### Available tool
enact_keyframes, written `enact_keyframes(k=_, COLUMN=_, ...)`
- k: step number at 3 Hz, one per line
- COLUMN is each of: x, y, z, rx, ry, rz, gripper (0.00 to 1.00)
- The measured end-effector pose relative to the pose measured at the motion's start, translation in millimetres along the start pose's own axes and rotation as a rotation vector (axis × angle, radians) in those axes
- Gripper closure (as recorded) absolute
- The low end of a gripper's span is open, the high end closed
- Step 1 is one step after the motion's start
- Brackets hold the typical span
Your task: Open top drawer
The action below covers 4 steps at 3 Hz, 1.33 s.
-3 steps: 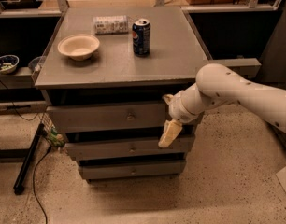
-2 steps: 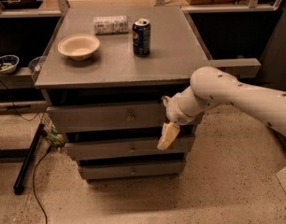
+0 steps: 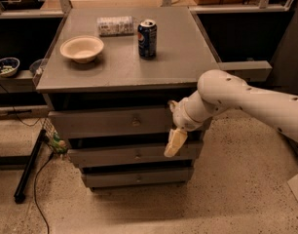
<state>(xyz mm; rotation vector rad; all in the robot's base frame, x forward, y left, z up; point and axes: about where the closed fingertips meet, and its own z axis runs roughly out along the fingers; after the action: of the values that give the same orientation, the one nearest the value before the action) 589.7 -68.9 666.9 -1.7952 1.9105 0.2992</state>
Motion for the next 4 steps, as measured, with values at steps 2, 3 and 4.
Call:
enact_keyframes(k=2, x=-19, y=-22, z=-58, rx=0.17, ry=-0.067, rz=-0.043, gripper=0.0)
enact_keyframes(k=3, x=-20, y=-23, z=-55, rx=0.16, ry=-0.071, rz=-0.048, gripper=0.0)
enact_keyframes(k=4, x=-15, y=-35, z=-28, rx=0.128, ry=-0.083, rz=-0.057, gripper=0.0)
